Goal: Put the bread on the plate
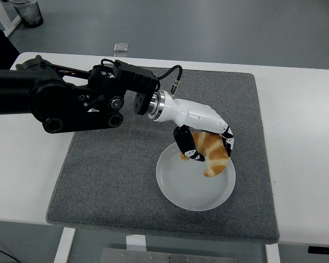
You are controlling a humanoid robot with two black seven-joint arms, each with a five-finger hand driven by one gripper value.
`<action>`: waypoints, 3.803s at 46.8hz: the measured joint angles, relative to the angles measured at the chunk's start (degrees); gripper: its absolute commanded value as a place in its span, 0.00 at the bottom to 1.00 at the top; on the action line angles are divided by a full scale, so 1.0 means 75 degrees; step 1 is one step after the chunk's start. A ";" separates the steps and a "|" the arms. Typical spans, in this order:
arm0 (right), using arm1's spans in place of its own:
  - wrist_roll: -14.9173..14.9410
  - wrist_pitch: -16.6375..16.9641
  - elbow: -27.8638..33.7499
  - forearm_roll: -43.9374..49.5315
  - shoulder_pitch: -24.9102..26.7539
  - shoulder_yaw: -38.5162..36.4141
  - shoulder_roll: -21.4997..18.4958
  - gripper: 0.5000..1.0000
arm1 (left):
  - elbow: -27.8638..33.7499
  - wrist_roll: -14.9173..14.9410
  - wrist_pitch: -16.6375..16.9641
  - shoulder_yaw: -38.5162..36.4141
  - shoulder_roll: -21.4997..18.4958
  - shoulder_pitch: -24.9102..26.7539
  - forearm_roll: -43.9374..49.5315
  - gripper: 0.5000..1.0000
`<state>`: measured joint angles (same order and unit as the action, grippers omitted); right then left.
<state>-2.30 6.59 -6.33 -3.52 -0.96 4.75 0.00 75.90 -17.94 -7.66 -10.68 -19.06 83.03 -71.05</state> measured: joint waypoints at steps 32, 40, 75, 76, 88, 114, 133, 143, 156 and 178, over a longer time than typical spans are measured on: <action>0.0001 0.0000 0.0000 0.0000 -0.0001 0.0000 0.0000 0.90 | -0.0483 0.0025 0.0010 -0.0041 0.0175 -0.0827 -0.0567 0.00; 0.0001 0.0000 0.0000 0.0000 -0.0001 0.0000 0.0000 0.90 | -0.0533 0.0035 0.0009 -0.0043 0.0174 -0.0886 -0.0676 0.00; 0.0002 0.0000 0.0000 0.0000 -0.0001 0.0000 0.0000 0.90 | -0.0513 0.0047 0.0014 0.0014 0.0174 -0.1168 -0.0363 0.98; 0.0001 0.0000 0.0000 0.0000 -0.0001 0.0000 0.0000 0.90 | -0.0512 0.0048 0.0014 0.0033 0.0174 -0.1167 -0.0323 0.98; 0.0001 0.0000 0.0000 0.0000 -0.0001 0.0000 0.0000 0.90 | -0.0459 0.0037 -0.0038 0.0559 0.0136 -0.0963 0.0829 0.99; 0.0002 0.0000 0.0000 0.0000 -0.0002 -0.0001 0.0000 0.90 | -0.2365 0.0116 -0.0762 0.3365 -0.0164 -0.1040 0.6983 1.00; 0.0002 0.0000 0.0000 0.0000 0.0000 0.0000 0.0000 0.90 | -0.4532 0.0217 -0.0229 0.3848 -0.0272 -0.1652 1.0800 1.00; 0.0002 0.0001 0.0000 0.0000 -0.0001 0.0000 0.0000 0.90 | -0.5001 0.0540 -0.0236 0.4960 -0.0264 -0.2699 1.1359 1.00; 0.0000 0.0000 0.0000 0.0000 0.0000 -0.0002 0.0000 0.90 | -0.5227 0.0706 -0.0229 0.7001 -0.0095 -0.4097 1.1562 1.00; 0.0002 0.0000 0.0000 0.0035 -0.0001 -0.0014 0.0000 0.90 | -0.5528 0.0695 -0.0644 0.7199 0.0503 -0.4366 1.2395 1.00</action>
<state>-2.28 6.59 -6.32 -3.25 -0.97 4.64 0.00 34.44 -12.73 -12.49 43.32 -15.29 50.29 21.91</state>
